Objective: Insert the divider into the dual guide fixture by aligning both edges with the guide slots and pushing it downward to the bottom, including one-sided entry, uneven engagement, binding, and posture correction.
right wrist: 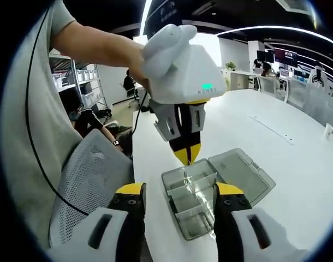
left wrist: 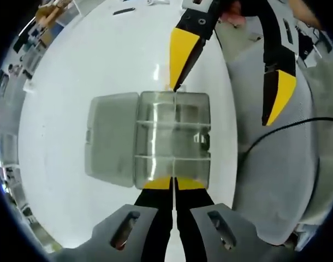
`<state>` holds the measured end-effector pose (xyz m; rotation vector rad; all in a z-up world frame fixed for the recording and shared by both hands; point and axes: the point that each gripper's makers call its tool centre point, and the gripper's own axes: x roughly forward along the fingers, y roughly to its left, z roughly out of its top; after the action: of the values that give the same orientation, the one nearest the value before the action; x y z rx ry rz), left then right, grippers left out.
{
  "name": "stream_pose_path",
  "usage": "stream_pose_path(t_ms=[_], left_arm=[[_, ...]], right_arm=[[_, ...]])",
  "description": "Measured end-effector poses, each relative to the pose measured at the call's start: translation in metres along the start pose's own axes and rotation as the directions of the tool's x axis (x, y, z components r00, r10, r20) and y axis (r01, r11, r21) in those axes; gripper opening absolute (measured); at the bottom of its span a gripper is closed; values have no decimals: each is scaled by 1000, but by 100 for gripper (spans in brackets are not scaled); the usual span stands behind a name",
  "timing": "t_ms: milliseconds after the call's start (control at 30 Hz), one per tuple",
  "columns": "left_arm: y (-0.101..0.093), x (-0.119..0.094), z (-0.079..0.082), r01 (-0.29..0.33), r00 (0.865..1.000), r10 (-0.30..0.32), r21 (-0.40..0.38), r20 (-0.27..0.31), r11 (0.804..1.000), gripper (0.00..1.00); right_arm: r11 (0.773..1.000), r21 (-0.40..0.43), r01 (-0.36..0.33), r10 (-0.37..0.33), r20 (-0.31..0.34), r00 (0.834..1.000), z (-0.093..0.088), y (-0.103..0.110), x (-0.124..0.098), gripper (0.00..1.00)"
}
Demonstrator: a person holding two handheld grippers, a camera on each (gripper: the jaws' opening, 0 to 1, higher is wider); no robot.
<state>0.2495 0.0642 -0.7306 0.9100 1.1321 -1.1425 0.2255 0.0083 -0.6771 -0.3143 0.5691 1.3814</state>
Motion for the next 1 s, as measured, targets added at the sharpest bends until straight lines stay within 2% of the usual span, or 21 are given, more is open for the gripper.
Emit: stream_pose_path(t_ms=[433,1000], left_arm=[[0,2,0,-11,1000,12,35,-9,999,0],[0,3,0,-6,1000,4,97,20,995,0]], right_arm=[[1000,1,3,-3,0,1000,0,0,-1,46],[1000,0,4,-4,4,1000,2,1,-2,46]])
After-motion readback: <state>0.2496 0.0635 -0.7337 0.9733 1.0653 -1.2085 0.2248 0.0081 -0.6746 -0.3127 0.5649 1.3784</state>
